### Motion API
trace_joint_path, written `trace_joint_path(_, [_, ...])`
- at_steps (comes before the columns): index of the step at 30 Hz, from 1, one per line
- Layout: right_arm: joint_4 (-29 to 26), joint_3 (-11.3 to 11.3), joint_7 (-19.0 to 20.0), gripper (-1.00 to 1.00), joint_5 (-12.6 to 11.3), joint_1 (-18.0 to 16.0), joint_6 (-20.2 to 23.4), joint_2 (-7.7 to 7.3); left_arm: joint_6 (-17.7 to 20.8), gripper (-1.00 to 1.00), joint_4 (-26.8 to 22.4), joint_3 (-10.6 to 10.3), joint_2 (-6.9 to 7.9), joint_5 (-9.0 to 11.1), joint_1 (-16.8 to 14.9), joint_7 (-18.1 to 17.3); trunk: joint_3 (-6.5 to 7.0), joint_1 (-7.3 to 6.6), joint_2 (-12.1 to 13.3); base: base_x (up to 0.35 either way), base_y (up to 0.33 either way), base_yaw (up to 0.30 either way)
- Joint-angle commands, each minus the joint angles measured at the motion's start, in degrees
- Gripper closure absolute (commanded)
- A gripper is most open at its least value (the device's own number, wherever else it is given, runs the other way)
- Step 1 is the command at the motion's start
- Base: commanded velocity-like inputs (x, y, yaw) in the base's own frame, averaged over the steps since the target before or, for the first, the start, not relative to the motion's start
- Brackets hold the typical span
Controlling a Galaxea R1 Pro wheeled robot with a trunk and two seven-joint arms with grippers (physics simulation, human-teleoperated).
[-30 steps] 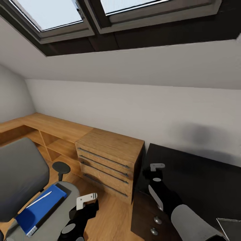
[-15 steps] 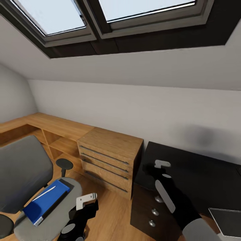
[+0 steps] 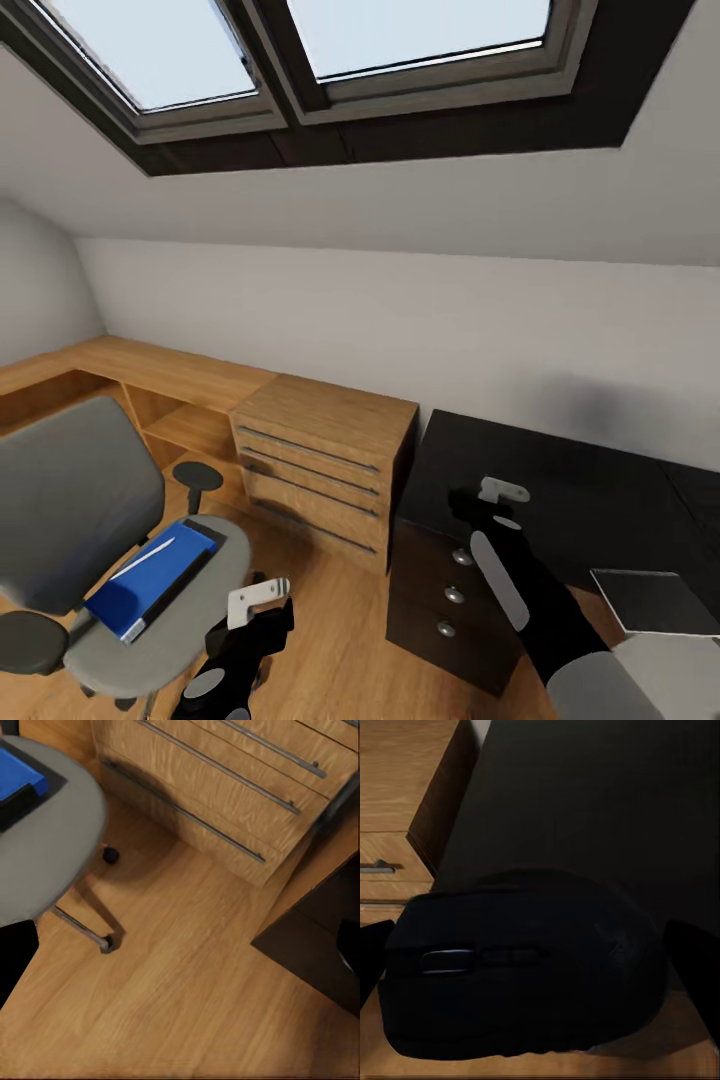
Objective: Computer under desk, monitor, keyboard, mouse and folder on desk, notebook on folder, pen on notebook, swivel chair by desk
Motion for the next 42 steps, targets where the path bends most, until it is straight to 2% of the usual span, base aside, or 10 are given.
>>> trace_joint_path(1, [-0.08,0.20,-0.52,1.00,-0.42,-0.06,0.16,-0.10,0.14,-1.00,-0.08,-0.10,0.03,0.43,-0.06,0.53,-0.09,-0.02,-0.07,-0.300,-0.139,-0.003])
trace_joint_path(4, [-0.08,-1.40,-0.56,1.00,-0.40,-0.06,0.21,-0.29,0.08,-1.00,-0.08,-0.06,0.03,0.31,-0.06,0.53,-0.09,-0.02,-0.07,-0.130,-0.259,-0.052])
trace_joint_path(6, [-0.05,-3.69,-0.56,1.00,-0.43,-0.06,0.23,-0.37,0.09,-1.00,-0.08,-0.06,0.03,0.27,-0.06,0.53,-0.09,-0.02,-0.07,-0.022,-0.151,-0.195])
trace_joint_path(8, [0.03,-7.73,-0.55,1.00,-0.41,-0.06,0.37,-0.37,0.10,-1.00,-0.08,-0.06,0.03,0.25,-0.06,0.53,-0.09,-0.02,-0.07,-0.008,-0.057,-0.243])
trace_joint_path(14, [0.03,-12.75,-0.49,1.00,-0.40,-0.06,0.44,-0.50,0.13,-1.00,-0.08,-0.05,0.03,0.22,-0.06,0.53,-0.09,-0.02,-0.07,-0.002,-0.015,-0.266])
trace_joint_path(18, [0.17,-18.59,-0.20,1.00,-0.34,-0.06,0.17,-0.50,0.14,-1.00,-0.08,-0.05,0.03,0.24,-0.06,0.53,-0.09,-0.02,-0.07,0.000,-0.002,-0.273])
trace_joint_path(28, [2.46,-30.70,-0.06,1.00,-0.19,-0.06,-0.79,-0.60,0.14,-1.00,-0.08,-0.07,0.03,0.32,-0.06,0.53,-0.09,-0.02,-0.07,0.000,0.000,-0.274])
trace_joint_path(31, [3.57,-32.24,-0.04,1.00,-0.34,-0.06,-1.30,-1.48,0.13,-1.00,-0.08,-0.13,0.03,0.33,-0.06,0.53,-0.09,-0.02,-0.07,0.000,0.000,-0.275])
trace_joint_path(40, [4.98,-32.05,0.91,1.00,-0.07,-0.06,-4.05,-2.01,0.14,-1.00,0.02,-0.14,0.03,0.32,-0.06,0.53,-0.09,-0.02,-0.07,0.000,0.000,-0.278])
trace_joint_path(42, [5.17,-31.84,3.01,1.00,0.39,-0.06,-3.92,-3.50,0.17,-1.00,0.35,-0.14,0.03,0.33,-0.06,0.53,-0.09,-0.02,-0.07,0.000,0.000,-0.279])
